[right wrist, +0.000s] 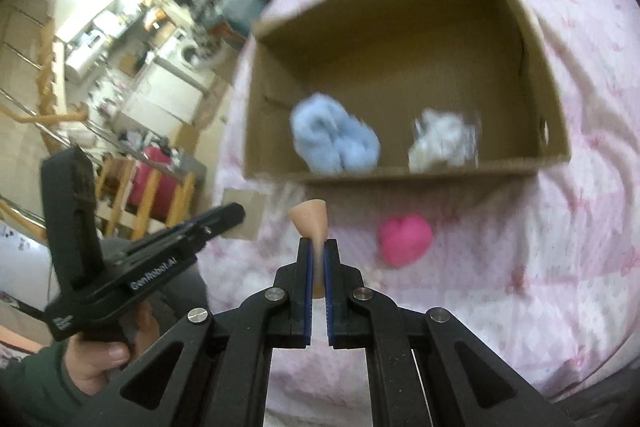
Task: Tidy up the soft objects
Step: 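Carry the beige item into the box with left tool while right tool carries the peach cone there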
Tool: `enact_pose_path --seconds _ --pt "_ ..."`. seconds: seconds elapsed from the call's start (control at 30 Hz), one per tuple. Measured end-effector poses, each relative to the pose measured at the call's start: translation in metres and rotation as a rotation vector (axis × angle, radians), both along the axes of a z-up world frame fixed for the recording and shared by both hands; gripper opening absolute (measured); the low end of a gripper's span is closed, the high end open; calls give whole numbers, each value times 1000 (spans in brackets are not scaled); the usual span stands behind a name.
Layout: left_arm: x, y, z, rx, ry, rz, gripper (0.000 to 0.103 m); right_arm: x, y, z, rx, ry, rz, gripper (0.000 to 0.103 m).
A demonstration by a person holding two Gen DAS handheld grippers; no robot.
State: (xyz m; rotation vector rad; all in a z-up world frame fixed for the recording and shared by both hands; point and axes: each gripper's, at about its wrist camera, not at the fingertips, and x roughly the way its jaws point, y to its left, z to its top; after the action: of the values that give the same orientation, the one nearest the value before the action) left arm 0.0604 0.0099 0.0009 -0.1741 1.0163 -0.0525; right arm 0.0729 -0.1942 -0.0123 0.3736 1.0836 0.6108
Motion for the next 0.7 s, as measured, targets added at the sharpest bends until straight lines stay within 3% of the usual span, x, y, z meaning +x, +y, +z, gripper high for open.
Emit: enact_pose_path --seconds 0.2,0.4,0.53,0.6,0.7 --pt "28 6 32 -7 -56 -7 6 14 -22 39 23 -104 -67 7" --pt "60 17 45 -5 -88 7 6 43 -47 62 -6 -171 -146 7" --pt "76 19 37 15 -123 -10 6 60 -62 59 -50 -201 -201 7" --pt "79 17 23 43 -113 -22 6 67 -70 48 -48 -168 -226 7" --pt "82 21 3 -31 -59 -14 6 71 -80 28 -36 -114 -261 7"
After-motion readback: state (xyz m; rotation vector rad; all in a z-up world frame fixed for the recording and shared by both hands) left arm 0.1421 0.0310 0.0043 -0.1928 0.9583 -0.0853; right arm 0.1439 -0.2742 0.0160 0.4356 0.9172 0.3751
